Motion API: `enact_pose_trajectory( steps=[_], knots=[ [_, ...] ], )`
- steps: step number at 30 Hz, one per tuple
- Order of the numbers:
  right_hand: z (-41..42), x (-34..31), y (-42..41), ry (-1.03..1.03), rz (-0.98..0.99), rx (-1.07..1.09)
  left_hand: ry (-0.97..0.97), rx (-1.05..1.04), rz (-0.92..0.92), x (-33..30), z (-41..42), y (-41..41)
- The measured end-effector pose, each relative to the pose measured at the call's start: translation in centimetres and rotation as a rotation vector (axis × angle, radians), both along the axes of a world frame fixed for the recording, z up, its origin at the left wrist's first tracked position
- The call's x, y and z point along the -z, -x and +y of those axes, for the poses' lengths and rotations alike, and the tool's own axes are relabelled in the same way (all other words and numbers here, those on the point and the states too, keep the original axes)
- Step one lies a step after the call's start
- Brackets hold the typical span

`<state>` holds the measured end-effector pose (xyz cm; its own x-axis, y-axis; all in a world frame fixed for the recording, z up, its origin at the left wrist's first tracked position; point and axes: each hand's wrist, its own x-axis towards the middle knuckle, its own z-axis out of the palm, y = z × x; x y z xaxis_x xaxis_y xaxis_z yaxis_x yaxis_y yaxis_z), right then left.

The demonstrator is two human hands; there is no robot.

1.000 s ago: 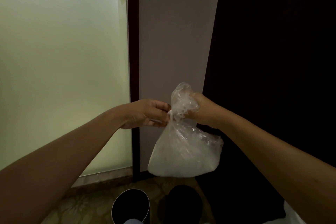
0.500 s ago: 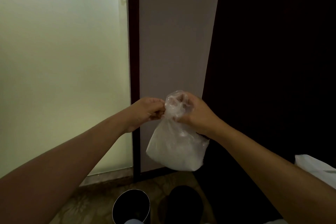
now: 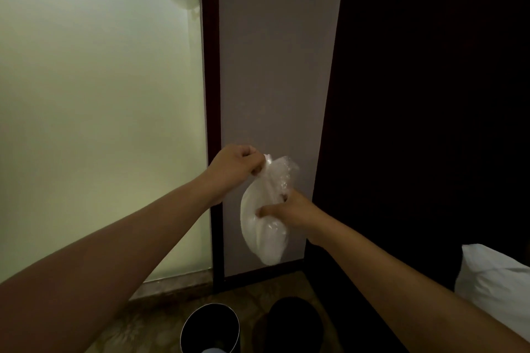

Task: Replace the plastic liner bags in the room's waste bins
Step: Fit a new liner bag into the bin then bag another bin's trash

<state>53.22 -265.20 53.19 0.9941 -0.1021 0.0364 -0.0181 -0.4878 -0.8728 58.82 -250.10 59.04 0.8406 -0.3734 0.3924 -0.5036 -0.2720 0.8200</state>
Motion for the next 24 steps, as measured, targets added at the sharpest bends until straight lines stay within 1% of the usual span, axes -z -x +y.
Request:
enact_pose_trajectory(
  steps=[2,4,9,13,15,17,19,21,24],
  knots=[
    [-0.3,0.2,0.3,0.052,0.05,-0.003,0.04,0.01,0.031,-0.4,0.3,0.2],
    [-0.4,0.0,0.7,0.078,0.051,-0.007,0.055,0.004,0.033,-1.0,0.4,0.6],
    [-0.1,-0.7,1.8,0.11,-0.023,-0.071,0.099,-0.005,-0.002,-3.3,0.6,2.2],
    [0.5,-2.5,3.1,0.21,0.006,-0.162,0.009,-0.013,-0.01,-3.4,1.2,2.9],
    [0.6,-3.4,3.7,0.178,-0.009,-0.157,-0.065,-0.022,-0.018,-3.5,1.4,2.9],
    [0.8,-4.0,4.0,0.149,-0.105,-0.131,-0.075,-0.015,-0.006,-3.5,1.6,3.0],
    [1.0,-4.2,3.4,0.156,-0.165,-0.109,-0.037,0.018,0.022,-3.4,1.7,3.0],
    [1.2,-4.4,2.9,0.142,-0.168,-0.139,0.022,0.066,0.075,-3.1,1.7,2.8],
    [1.6,-3.9,2.1,0.059,-0.181,-0.176,0.105,0.126,0.167,-1.8,2.1,1.7]
  ],
)
